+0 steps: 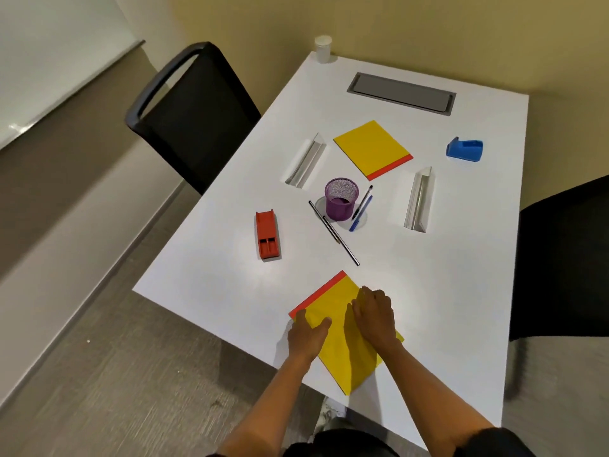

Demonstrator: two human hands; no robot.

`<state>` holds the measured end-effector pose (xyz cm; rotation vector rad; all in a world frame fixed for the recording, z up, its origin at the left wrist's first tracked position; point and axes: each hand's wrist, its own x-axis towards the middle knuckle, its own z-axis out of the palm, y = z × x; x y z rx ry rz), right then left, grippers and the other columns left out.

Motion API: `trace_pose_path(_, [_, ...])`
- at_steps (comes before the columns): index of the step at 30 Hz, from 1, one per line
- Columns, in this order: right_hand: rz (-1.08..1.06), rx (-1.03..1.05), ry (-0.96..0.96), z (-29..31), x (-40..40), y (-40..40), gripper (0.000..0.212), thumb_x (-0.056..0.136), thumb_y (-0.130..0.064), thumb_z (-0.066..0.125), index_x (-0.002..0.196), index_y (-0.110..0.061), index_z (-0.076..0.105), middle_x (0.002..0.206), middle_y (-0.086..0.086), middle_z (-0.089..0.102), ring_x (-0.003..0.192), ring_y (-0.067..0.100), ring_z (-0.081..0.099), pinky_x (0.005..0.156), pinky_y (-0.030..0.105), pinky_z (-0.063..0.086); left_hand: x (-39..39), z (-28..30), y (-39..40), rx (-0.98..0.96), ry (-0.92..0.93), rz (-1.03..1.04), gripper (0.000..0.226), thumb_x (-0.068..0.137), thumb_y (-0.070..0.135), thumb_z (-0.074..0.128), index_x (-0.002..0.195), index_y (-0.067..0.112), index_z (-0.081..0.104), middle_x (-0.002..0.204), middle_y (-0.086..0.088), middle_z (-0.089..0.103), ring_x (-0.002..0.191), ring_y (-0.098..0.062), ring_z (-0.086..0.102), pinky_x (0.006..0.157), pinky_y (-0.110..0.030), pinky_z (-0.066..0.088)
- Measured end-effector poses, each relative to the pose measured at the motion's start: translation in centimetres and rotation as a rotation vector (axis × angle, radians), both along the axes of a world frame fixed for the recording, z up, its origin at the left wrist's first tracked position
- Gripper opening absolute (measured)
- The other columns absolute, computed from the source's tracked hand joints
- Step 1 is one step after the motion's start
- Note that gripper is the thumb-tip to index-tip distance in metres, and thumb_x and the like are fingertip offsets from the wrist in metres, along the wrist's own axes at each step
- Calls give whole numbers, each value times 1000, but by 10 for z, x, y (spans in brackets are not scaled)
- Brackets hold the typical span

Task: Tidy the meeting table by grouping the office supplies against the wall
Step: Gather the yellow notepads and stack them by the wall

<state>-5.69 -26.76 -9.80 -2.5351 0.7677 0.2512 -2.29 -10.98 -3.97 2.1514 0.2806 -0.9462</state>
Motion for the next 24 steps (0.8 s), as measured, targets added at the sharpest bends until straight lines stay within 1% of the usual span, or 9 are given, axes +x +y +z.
trace_pose_path(3, [-41,44,12,-1,4,-7,39,100,-31,45,131,-9,51,122,17,54,112,34,51,91,39,45,5,4,1,-130,41,250,67,90,45,59,145,21,30,145,-7,45,128,-30,48,105,-44,44])
trace_pose_path(6, [-58,86,-2,0,6,-10,36,101,-27,43,127,-6,55,120,20,54,111,35,52,93,43,46,11,5,10,-213,102,444,66,90,42,60,144,19,31,144,-10,44,127,-32,47,103,-43,43])
trace_pose_path(10, [-93,151,-75,5,7,-4,29,101,-19,44,123,-4,56,117,19,55,107,34,55,91,43,47,12,6,24,-296,155,582,71,88,31,66,146,16,27,146,-14,42,129,-36,46,106,-47,42])
trace_pose_path(14, [-84,172,-147,15,11,11,25,102,-21,44,118,-5,55,112,17,56,101,31,56,86,39,46,14,11,42,-289,155,654,68,88,16,66,146,11,30,142,-17,45,125,-37,50,103,-49,47])
trace_pose_path(17, [-85,170,-207,27,20,30,24,102,-23,43,116,-7,55,108,14,56,97,27,56,81,31,41,21,15,64,-254,89,640,40,89,10,65,127,6,54,125,-16,58,113,-35,59,99,-48,51])
trace_pose_path(19, [-79,168,-247,35,30,45,23,102,-23,43,115,-8,55,106,12,56,95,25,56,79,29,38,29,19,82,-252,48,625,11,89,7,64,99,4,68,100,-15,66,94,-34,65,90,-46,56])
trace_pose_path(20, [-70,169,-273,39,36,55,23,101,-23,44,114,-8,55,106,12,56,94,24,55,79,28,37,34,22,93,-265,32,621,7,88,6,64,83,6,68,90,-14,66,87,-33,65,86,-44,58])
trace_pose_path(21, [-62,172,-298,44,41,67,23,101,-23,45,114,-7,55,106,12,56,94,23,55,79,28,37,39,24,106,-283,23,620,17,89,5,64,72,9,66,83,-13,65,84,-32,65,83,-43,58])
trace_pose_path(24, [-45,173,-329,57,60,102,22,100,-21,48,112,-5,56,105,13,56,93,23,55,78,28,38,55,32,149,-356,-9,587,18,91,6,60,74,8,65,87,-16,69,85,-30,66,84,-43,59])
